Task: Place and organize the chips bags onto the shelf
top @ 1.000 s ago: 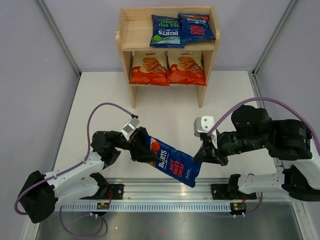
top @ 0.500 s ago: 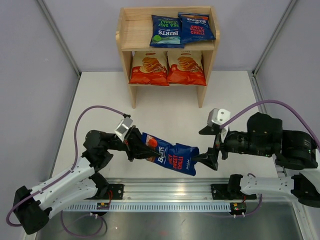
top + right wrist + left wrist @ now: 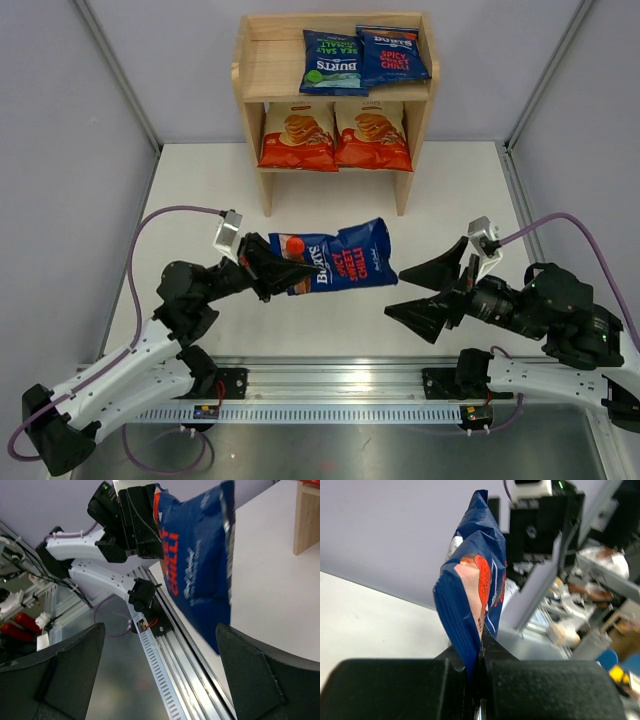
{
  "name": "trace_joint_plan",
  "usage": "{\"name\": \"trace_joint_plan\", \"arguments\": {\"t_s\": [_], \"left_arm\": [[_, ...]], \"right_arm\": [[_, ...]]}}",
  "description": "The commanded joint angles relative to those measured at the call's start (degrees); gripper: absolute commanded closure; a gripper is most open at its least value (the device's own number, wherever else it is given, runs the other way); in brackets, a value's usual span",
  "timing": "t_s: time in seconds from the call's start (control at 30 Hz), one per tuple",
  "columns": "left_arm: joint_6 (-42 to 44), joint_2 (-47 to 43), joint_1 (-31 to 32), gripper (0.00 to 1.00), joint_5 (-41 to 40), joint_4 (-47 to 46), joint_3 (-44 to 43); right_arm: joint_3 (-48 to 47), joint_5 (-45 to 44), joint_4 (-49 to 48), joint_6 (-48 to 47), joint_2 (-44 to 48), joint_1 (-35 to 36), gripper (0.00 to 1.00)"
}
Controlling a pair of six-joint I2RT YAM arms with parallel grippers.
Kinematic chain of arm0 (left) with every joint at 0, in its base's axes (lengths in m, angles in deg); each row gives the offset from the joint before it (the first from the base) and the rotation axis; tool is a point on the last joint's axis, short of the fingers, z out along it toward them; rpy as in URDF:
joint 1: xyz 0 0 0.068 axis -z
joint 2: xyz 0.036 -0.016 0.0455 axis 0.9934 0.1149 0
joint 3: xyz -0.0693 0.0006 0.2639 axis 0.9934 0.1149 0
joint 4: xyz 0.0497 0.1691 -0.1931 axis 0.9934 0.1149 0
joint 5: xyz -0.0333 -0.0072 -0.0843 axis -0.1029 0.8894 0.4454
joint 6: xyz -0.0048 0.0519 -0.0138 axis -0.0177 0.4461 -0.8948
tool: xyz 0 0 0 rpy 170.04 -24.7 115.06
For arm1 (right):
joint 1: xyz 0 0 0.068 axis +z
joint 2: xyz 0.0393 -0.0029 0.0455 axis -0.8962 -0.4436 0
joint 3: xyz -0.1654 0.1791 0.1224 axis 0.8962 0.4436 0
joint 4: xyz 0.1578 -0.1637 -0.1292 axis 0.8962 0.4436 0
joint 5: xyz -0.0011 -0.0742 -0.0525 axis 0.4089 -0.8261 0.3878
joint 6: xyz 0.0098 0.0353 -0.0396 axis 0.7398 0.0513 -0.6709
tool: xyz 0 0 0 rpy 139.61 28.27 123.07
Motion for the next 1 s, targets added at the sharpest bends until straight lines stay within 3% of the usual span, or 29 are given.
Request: {"name": "trace_joint_plan", "arguments": {"t_s": [0.0, 0.27, 0.4, 0.5, 0.77, 0.97], "left_arm": [[-2.6, -1.5, 0.3, 1.00, -16.1, 1.1, -5.4], [-5.4, 1.9, 0.2, 0.96, -47.0, 24.4, -22.9], [-8.9, 9.5, 0.0, 0.95, -62.5, 31.7, -33.4], [-9.7, 14.1, -0.4, 0.96, -69.0, 34.0, -41.2], [-10.4, 31.8, -5.4, 0.97, -75.6, 34.9, -61.0], [-10.4, 40.9, -8.1, 0.98, -77.1, 32.3, -67.9]], "right_arm": [[1.1, -6.3, -9.2, 5.2, 3.7, 0.1, 0.00], [2.1, -23.0, -6.0, 6.2, 5.6, 0.2, 0.01], [3.2, -27.4, -5.4, 8.1, 5.0, 0.2, 0.01], [5.2, -28.0, -6.8, 9.0, 5.0, 0.2, 0.00], [8.2, -28.4, -8.2, 11.7, 7.0, 0.2, 0.00], [10.9, -27.9, -8.7, 13.2, 10.0, 0.2, 0.01]]}}
